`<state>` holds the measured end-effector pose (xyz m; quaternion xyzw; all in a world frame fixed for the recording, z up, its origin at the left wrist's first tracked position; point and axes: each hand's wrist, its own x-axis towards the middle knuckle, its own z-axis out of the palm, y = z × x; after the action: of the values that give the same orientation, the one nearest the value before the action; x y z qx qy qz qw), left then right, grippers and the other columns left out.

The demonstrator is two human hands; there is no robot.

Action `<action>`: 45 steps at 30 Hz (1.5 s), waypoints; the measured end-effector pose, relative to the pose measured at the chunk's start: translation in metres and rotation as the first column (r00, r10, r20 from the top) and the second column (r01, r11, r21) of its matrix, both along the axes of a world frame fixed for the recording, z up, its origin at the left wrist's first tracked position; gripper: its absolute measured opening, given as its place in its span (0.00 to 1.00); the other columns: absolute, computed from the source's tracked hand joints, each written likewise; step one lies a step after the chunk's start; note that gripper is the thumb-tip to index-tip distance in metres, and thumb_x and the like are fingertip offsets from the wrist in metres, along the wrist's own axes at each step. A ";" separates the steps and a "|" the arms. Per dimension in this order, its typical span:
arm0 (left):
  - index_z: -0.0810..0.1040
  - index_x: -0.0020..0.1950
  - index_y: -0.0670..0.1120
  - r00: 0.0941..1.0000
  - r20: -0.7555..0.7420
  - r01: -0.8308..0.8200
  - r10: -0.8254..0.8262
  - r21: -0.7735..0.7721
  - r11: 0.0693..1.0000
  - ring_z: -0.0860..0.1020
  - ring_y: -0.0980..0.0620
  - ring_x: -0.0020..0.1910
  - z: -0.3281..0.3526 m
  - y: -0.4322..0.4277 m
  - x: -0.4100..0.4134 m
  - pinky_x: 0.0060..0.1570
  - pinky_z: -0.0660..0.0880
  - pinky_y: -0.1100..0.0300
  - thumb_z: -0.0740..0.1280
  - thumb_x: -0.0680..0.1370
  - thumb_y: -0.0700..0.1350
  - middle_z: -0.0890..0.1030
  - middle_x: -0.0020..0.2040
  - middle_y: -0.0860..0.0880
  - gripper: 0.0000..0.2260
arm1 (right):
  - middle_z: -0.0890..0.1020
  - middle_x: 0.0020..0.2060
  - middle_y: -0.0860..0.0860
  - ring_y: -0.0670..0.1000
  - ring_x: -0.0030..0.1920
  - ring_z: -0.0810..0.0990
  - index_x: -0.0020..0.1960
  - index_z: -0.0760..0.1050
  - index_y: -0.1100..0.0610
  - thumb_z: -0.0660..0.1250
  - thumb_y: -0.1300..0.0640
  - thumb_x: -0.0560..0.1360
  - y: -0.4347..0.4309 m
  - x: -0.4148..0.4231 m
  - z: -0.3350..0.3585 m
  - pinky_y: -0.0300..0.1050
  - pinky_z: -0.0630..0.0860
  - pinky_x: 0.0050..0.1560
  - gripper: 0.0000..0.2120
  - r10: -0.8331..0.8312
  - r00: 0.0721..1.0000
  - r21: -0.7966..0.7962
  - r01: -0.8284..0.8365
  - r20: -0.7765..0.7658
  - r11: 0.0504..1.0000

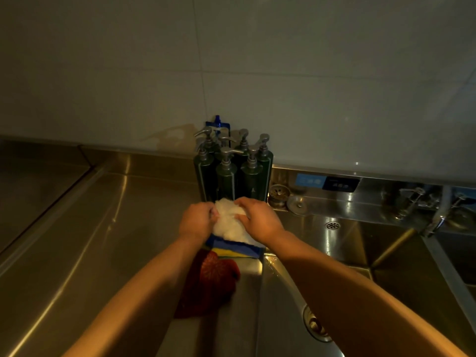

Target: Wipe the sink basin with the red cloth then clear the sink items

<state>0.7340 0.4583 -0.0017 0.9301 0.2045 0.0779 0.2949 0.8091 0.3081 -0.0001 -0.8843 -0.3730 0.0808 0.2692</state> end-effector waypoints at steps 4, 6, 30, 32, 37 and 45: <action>0.80 0.49 0.39 0.996 -0.086 -0.011 0.016 0.057 0.998 0.78 0.40 0.52 -0.008 0.004 0.004 0.52 0.72 0.51 0.62 0.77 0.39 0.81 0.51 0.37 0.08 | 0.77 0.60 0.54 0.55 0.59 0.75 0.64 0.71 0.54 0.67 0.55 0.74 -0.008 0.006 -0.010 0.50 0.72 0.58 0.19 -0.026 1.000 -0.039 0.025 -0.019 0.999; 0.79 0.51 0.39 0.993 -0.115 0.001 0.005 0.054 0.999 0.78 0.40 0.54 -0.011 0.007 0.004 0.53 0.71 0.53 0.63 0.77 0.40 0.81 0.53 0.38 0.08 | 0.78 0.57 0.53 0.54 0.57 0.76 0.61 0.73 0.54 0.68 0.55 0.73 -0.015 0.012 -0.015 0.47 0.73 0.56 0.17 -0.054 0.998 -0.054 0.052 -0.032 0.997; 0.59 0.74 0.51 0.906 -0.302 0.361 -0.296 0.185 0.914 0.65 0.44 0.68 -0.038 -0.005 0.027 0.66 0.65 0.52 0.71 0.71 0.44 0.65 0.69 0.45 0.34 | 0.69 0.67 0.54 0.54 0.67 0.67 0.72 0.63 0.54 0.72 0.47 0.70 -0.027 0.015 -0.039 0.45 0.63 0.65 0.34 0.008 0.999 -0.095 -0.012 -0.044 0.995; 0.60 0.74 0.52 0.914 -0.294 0.344 -0.281 0.191 0.919 0.66 0.44 0.68 -0.039 -0.004 0.026 0.65 0.65 0.52 0.70 0.72 0.43 0.65 0.69 0.45 0.33 | 0.68 0.68 0.54 0.53 0.68 0.65 0.72 0.61 0.54 0.73 0.47 0.69 -0.025 0.012 -0.043 0.44 0.62 0.66 0.37 -0.006 0.999 -0.098 0.001 -0.043 0.995; 0.57 0.75 0.53 0.935 -0.257 0.300 -0.246 0.200 0.933 0.65 0.44 0.68 -0.041 -0.003 0.021 0.64 0.66 0.52 0.68 0.73 0.42 0.64 0.70 0.45 0.34 | 0.67 0.69 0.55 0.54 0.69 0.64 0.73 0.60 0.55 0.73 0.52 0.69 -0.017 0.006 -0.043 0.44 0.60 0.68 0.37 -0.038 0.999 -0.078 0.037 -0.022 0.996; 0.54 0.76 0.54 0.939 -0.150 0.335 -0.310 0.192 0.922 0.66 0.44 0.67 -0.033 -0.002 -0.002 0.65 0.65 0.54 0.70 0.71 0.50 0.64 0.70 0.46 0.38 | 0.65 0.69 0.55 0.55 0.68 0.64 0.72 0.61 0.57 0.70 0.50 0.72 -0.019 -0.011 -0.034 0.45 0.62 0.67 0.33 -0.055 0.996 -0.058 0.059 0.066 0.997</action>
<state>0.7319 0.4564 -0.0347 0.9803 0.0558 -0.0048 0.1892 0.7980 0.2891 -0.0345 -0.9043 -0.3536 0.0556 0.2327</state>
